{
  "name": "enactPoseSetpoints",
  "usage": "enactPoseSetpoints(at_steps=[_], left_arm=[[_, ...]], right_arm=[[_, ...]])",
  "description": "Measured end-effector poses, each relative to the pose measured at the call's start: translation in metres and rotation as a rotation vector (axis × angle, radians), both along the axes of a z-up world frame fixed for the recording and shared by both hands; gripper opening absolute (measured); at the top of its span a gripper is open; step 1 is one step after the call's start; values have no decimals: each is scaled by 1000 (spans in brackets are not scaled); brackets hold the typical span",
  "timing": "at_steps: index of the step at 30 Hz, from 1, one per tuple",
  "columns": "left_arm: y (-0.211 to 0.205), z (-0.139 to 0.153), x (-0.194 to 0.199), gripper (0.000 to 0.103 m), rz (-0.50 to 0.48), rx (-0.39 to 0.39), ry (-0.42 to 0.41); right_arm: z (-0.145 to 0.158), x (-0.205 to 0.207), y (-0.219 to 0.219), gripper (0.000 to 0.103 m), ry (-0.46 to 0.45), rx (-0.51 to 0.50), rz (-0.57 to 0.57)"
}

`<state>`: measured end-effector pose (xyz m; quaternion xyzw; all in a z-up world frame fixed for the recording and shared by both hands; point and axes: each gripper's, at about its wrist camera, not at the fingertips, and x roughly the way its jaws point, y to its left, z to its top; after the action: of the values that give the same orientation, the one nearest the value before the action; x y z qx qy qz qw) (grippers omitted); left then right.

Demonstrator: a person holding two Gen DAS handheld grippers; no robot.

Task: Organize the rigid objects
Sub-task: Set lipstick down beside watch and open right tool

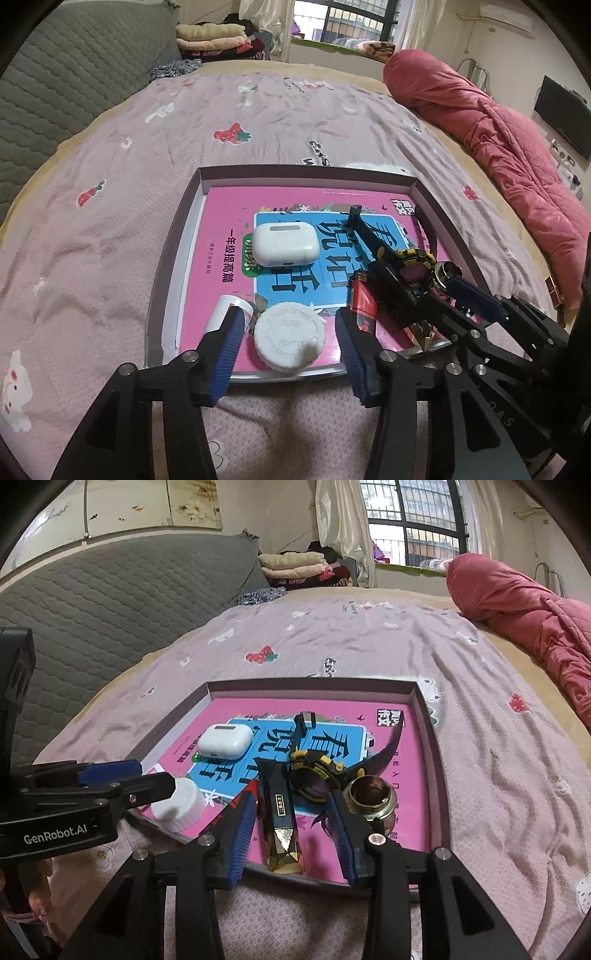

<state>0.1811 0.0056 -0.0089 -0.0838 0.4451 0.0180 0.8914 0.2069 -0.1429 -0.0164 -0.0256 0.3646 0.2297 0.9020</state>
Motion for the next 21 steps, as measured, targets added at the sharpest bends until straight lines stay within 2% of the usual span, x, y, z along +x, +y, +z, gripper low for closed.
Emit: enactPoseSetpoints(at_steps=[3, 5, 16, 21], left_arm=[[0, 1, -2, 58, 4, 9, 1], [0, 3, -4, 61, 7, 19, -2], [7, 8, -16, 66, 35, 25, -12], [10, 10, -21, 74, 34, 28, -16]], right_arm=[[3, -3, -2, 43, -4, 9, -2], [3, -4, -2, 51, -2, 4, -5], [12, -19, -5, 52, -39, 15, -34], [13, -21, -7, 59, -42, 3, -76]])
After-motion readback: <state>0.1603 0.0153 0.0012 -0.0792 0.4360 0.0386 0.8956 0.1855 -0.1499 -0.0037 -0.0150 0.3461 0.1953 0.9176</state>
